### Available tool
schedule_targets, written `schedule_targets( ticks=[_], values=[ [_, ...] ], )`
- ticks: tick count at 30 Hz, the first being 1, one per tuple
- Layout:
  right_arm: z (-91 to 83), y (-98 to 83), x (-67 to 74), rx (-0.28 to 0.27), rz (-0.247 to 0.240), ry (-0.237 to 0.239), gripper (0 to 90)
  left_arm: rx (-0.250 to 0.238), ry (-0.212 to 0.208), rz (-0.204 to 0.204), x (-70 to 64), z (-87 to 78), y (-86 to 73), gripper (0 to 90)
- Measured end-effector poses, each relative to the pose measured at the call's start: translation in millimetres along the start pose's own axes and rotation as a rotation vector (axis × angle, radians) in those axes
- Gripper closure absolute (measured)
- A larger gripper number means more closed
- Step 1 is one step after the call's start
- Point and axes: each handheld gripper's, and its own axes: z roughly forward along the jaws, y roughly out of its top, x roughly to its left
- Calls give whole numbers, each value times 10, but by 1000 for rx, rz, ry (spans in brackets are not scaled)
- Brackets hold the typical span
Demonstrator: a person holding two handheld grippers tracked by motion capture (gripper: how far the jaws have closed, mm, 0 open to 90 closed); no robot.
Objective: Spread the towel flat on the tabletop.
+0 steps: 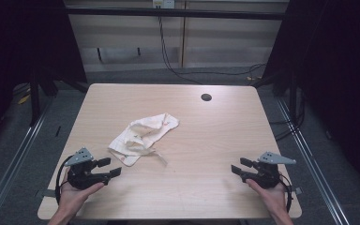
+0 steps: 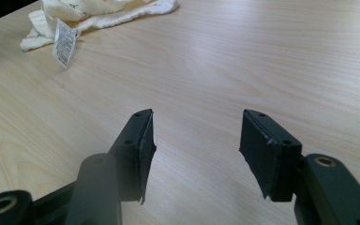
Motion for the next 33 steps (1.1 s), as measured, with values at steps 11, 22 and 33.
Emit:
schedule_targets(
  ticks=[11,22,33],
  values=[
    [78,44,32,38,-29,65,407,7,-8,49,38,83,93,451],
    [47,87,163,51,-81,60,406,3,-1,121,12,24,366,569],
    [96,95,144,67,-89,72,380,25,18,117,227,343,739,465]
  ],
)
